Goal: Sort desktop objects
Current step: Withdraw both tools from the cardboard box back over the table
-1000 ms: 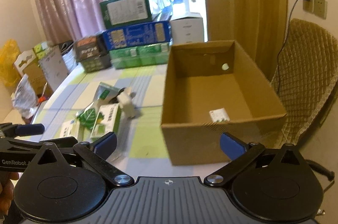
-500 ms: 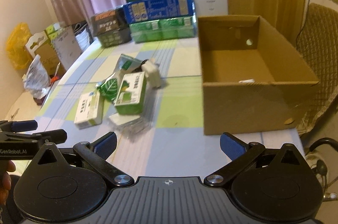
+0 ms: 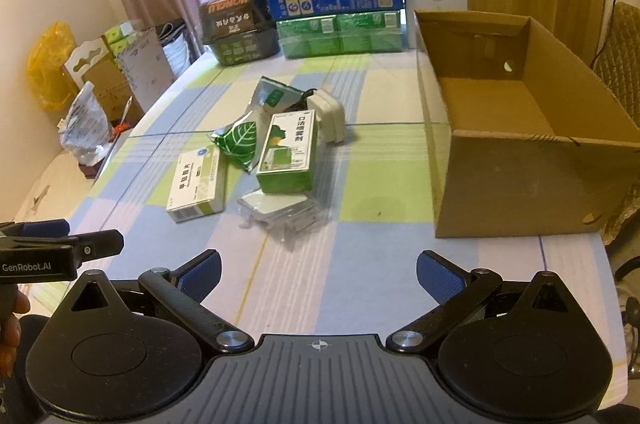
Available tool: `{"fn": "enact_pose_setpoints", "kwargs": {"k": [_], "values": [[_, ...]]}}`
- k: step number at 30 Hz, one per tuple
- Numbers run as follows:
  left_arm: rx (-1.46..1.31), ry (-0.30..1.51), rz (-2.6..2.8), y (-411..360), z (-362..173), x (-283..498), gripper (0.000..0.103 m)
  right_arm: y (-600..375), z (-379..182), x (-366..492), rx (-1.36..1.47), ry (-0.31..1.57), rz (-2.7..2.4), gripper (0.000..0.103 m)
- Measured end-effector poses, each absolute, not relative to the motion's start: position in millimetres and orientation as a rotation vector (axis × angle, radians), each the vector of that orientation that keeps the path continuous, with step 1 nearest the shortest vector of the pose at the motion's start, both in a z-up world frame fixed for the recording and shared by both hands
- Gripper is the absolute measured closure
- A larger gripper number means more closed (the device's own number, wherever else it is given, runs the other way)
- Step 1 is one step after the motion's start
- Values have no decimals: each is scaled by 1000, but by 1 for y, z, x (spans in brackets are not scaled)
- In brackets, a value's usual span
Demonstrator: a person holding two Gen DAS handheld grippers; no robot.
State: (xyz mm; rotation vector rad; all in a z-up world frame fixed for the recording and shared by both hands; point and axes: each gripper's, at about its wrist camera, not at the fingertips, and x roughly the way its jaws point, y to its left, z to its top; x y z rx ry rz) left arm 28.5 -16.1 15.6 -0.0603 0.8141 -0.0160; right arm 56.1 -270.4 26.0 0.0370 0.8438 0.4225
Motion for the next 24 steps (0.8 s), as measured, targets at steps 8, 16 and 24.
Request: {"fn": "enact_pose_setpoints", "kwargs": {"k": [8, 16, 24], "values": [[-66, 825, -12, -15, 11, 29, 1, -264, 22, 57, 36, 855, 425, 2], [-70, 835, -11, -14, 7, 28, 1, -261, 18, 57, 37, 870, 425, 2], [-78, 844, -13, -12, 5, 28, 1, -257, 16, 58, 33, 878, 429, 2]]}}
